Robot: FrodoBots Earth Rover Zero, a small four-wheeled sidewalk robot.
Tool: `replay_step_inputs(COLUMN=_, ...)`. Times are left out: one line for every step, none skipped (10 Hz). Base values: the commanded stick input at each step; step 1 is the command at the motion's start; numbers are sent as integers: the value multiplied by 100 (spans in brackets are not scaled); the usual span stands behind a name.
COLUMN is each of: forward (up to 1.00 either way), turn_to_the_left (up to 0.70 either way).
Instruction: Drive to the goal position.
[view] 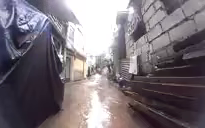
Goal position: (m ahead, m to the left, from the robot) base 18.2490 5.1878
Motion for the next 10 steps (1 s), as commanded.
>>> replay_step_inputs(forward=99, turn_to_the_left=0)
replay_step_inputs(forward=99, turn_to_the_left=0)
replay_step_inputs(forward=99, turn_to_the_left=0)
replay_step_inputs(forward=99, turn_to_the_left=0)
replay_step_inputs(forward=99, turn_to_the_left=0)
replay_step_inputs(forward=99, turn_to_the_left=0)
replay_step_inputs(forward=99, turn_to_the_left=0)
replay_step_inputs(forward=99, turn_to_the_left=0)
replay_step_inputs(forward=99, turn_to_the_left=0)
replay_step_inputs(forward=99, turn_to_the_left=10)
